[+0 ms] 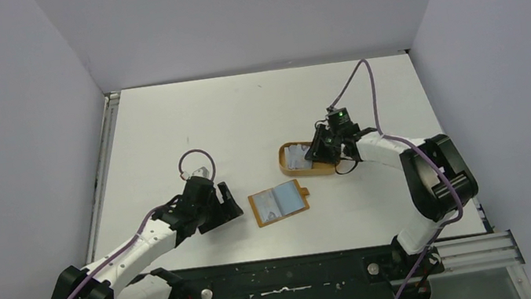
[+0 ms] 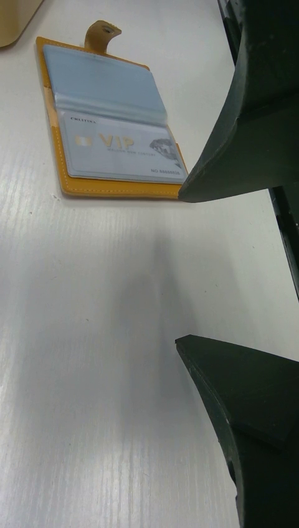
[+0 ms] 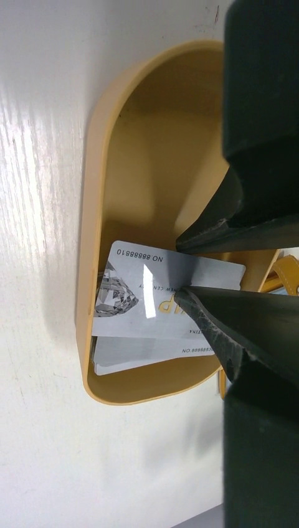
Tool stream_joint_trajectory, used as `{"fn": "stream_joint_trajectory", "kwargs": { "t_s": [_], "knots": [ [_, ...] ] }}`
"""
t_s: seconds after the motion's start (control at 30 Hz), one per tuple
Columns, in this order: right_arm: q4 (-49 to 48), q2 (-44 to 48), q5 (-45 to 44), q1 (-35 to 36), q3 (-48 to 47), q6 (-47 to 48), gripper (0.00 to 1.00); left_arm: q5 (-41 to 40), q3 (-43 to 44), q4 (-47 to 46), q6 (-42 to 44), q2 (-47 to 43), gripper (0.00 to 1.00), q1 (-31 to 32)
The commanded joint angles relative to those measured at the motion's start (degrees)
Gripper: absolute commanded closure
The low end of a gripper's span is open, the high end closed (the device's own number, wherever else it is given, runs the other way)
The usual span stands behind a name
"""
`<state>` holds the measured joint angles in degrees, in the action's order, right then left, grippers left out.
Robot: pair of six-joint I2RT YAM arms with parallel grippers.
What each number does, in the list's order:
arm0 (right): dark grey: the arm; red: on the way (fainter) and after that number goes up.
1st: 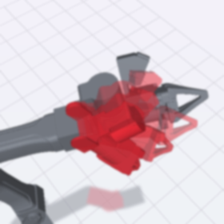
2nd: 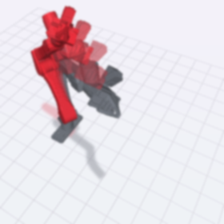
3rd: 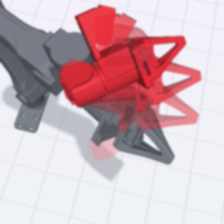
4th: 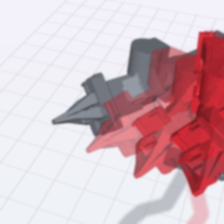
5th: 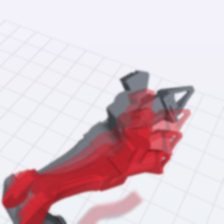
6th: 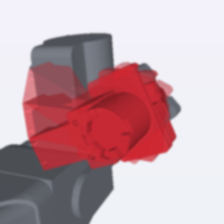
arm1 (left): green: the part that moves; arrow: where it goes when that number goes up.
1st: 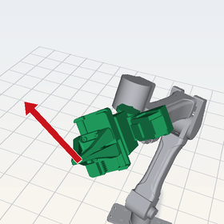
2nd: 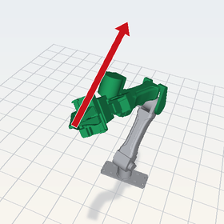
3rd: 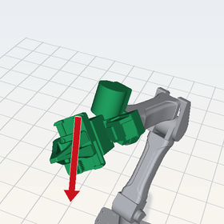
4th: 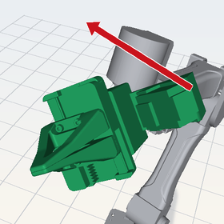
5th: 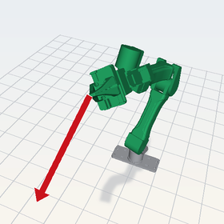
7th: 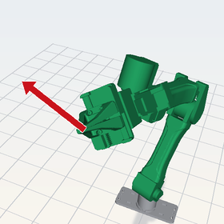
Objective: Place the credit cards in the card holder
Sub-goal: Pick up the credit card from the storage box.
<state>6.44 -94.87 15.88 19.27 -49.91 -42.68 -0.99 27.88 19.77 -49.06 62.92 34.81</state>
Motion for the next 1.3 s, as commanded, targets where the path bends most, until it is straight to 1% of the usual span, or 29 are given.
{"fn": "stream_joint_trajectory", "kwargs": {
  "t_s": [0.0, 0.23, 0.63, 1.0, 1.17, 1.27],
  "knots": [
    [-0.7, 2.7, -1.3, -0.9, 1.0, 0.6, 0.75, 0.5, 0.5, -2.5, -0.1, 0.2, 0.23, 0.2],
    [-0.5, 3.9, -1.2, -1.2, 2.0, 0.6, 0.82, 0.6, 0.8, -2.6, 0.1, 0.4, 0.24, 0.2],
    [0.2, 6.8, -0.6, -1.3, 2.2, 0.1, 1.00, 0.6, 1.1, -2.5, 0.3, 0.5, 0.24, 0.2],
    [2.2, 12.7, 1.1, -1.3, 2.0, -4.3, 1.00, 0.3, 1.2, -2.2, 0.3, -0.2, 0.24, 0.2],
    [5.2, 15.1, 1.5, -1.4, 0.6, -6.5, 1.00, 0.0, 1.5, -1.8, 0.4, -0.6, 0.24, 0.2],
    [8.0, 16.4, 1.9, -1.7, -0.5, -9.4, 1.00, 0.0, 2.1, -1.3, 0.5, -0.9, 0.24, 0.1]
  ]
}}
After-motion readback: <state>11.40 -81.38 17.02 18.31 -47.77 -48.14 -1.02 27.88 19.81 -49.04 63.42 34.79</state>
